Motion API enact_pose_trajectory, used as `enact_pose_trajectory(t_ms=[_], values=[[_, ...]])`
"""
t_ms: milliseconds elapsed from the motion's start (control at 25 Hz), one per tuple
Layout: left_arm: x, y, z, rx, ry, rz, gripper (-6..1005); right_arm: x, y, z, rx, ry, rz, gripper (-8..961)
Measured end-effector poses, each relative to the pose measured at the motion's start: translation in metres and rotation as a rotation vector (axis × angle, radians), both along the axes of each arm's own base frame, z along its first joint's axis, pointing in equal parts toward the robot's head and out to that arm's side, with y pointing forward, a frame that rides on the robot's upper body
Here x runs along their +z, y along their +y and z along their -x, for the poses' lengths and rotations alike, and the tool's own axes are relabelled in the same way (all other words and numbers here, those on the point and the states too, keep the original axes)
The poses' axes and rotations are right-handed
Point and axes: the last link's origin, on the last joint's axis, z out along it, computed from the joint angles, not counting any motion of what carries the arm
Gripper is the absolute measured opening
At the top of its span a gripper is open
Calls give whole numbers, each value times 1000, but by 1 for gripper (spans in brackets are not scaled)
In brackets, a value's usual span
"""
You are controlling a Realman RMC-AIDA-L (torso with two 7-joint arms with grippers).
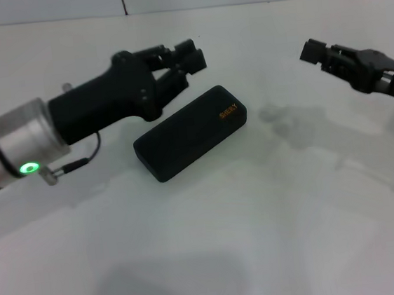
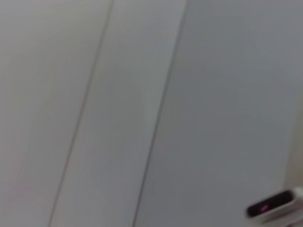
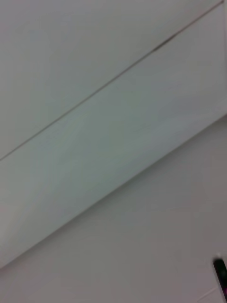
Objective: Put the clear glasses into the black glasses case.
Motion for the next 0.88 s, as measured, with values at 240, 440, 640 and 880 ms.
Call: enact_pose_trajectory(t_ms=[240,440,640,880], values=[[24,-16,-1,-118,-22,-46,220,6,2,-2,-2,4,-20,173],[31,-27,5,-158,36,-59,221,4,2,2,71,-78,-16,174],[38,-43,19,-151,87,-79,373,-3,-2,16,254,-244,3,174],[40,-63,38,-91,94,-44,574,-9,-16,33,506,-389,-68,209]])
